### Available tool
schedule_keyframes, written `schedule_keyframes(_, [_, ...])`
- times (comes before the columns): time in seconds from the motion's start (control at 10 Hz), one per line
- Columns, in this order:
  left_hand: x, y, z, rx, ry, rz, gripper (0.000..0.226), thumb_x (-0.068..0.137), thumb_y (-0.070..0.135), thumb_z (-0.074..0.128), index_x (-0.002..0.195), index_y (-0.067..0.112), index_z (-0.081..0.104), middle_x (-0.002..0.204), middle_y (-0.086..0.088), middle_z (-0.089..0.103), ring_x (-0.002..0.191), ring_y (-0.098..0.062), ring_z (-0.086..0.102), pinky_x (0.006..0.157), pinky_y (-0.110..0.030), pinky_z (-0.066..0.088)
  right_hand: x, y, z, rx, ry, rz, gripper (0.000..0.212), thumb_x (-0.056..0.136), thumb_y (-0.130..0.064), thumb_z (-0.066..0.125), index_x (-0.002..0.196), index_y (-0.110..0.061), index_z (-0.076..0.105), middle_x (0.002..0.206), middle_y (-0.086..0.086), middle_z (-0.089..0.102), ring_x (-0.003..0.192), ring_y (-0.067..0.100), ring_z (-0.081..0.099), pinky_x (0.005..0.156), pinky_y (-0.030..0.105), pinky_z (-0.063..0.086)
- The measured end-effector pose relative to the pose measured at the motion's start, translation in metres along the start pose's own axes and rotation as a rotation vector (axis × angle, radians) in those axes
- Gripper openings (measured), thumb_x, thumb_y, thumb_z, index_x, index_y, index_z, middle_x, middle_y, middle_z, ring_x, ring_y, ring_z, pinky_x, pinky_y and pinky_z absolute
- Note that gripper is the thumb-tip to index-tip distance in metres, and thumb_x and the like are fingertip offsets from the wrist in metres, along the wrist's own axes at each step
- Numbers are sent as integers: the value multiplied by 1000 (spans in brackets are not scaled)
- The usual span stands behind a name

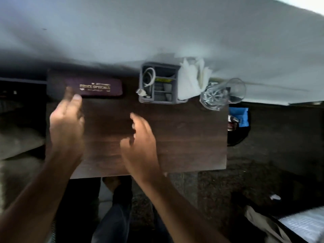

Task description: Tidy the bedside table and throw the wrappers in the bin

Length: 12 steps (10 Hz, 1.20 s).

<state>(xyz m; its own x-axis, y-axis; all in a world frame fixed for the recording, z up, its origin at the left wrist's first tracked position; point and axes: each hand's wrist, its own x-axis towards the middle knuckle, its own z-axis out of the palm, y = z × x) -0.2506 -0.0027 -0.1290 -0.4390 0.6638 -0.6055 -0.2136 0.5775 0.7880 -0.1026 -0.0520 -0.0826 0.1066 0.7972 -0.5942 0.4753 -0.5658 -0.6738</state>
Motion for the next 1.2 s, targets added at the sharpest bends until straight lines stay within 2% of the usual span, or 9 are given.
schedule_keyframes(0.1, [-29, -12, 14, -34, -74, -38, 46, 100, 22, 52, 146, 19, 51, 115, 14, 68, 89, 5, 57, 102, -17, 42, -19, 26, -18, 63, 65, 72, 61, 84, -4, 47, 142, -21, 53, 144, -12, 48, 130, 4, 49, 111, 36, 44])
schedule_keyframes(0.2, [-48, -19, 26, -55, -161, -101, 45, 102, 12, 48, 147, 12, 47, 114, 14, 70, 106, 1, 66, 113, -28, 42, -24, 43, -36, 82, 168, 112, 54, 85, -1, 49, 134, -21, 60, 134, -15, 52, 121, 1, 53, 106, 35, 48])
schedule_keyframes(0.4, [-66, -23, 48, 38, -235, -22, 59, 102, 3, 46, 157, 14, 27, 157, 3, 44, 140, -4, 44, 114, -22, 35, -9, 51, -60, 34, 258, 22, 48, 87, -3, 52, 132, -18, 60, 132, -9, 54, 124, 6, 52, 108, 33, 46])
schedule_keyframes(0.6, [-78, -25, 53, 351, -306, 86, 50, 99, 7, 56, 148, 14, 47, 136, 2, 61, 118, 9, 58, 99, -6, 43, 14, 66, -89, -142, 249, -49, 52, 95, -13, 58, 146, -12, 50, 151, 6, 45, 141, 18, 41, 119, 21, 26])
schedule_keyframes(0.7, [-89, -22, 56, 481, -392, 138, 46, 98, 14, 61, 143, 18, 54, 131, 5, 66, 108, 17, 60, 100, -7, 42, 25, 78, -104, -137, 222, -79, 54, 96, -21, 62, 148, -10, 49, 151, 8, 47, 140, 21, 45, 121, 29, 29])
schedule_keyframes(0.8, [-96, -14, 67, 473, -404, 136, 54, 95, 29, 60, 147, 21, 48, 140, 8, 59, 126, -1, 56, 113, -26, 41, 28, 76, -118, -13, 241, -17, 55, 96, -30, 64, 147, -14, 49, 147, 3, 54, 131, 16, 52, 113, 41, 44])
schedule_keyframes(0.9, [-98, -7, 80, 511, -387, 146, 68, 86, 48, 55, 149, 26, 44, 149, 11, 52, 135, -4, 50, 118, -35, 38, 30, 74, -125, 72, 253, 17, 56, 97, -32, 64, 148, -15, 47, 147, 0, 54, 130, 11, 53, 112, 37, 45])
schedule_keyframes(1.1, [-107, -2, 94, 644, -399, 219, 64, 99, 33, 56, 157, 22, 31, 163, 1, 33, 148, -7, 32, 118, -24, 26, 33, 76, -121, 63, 205, -14, 63, 96, -35, 63, 152, -16, 42, 154, 3, 48, 143, 14, 44, 118, 42, 40])
schedule_keyframes(1.2, [-109, -2, 90, 639, -309, 323, 64, 96, 30, 58, 155, 22, 35, 166, -2, 26, 151, -12, 29, 123, -34, 27, 29, 77, -124, 138, 183, 16, 65, 94, -37, 66, 152, -20, 42, 153, -1, 50, 141, 10, 46, 117, 39, 41])
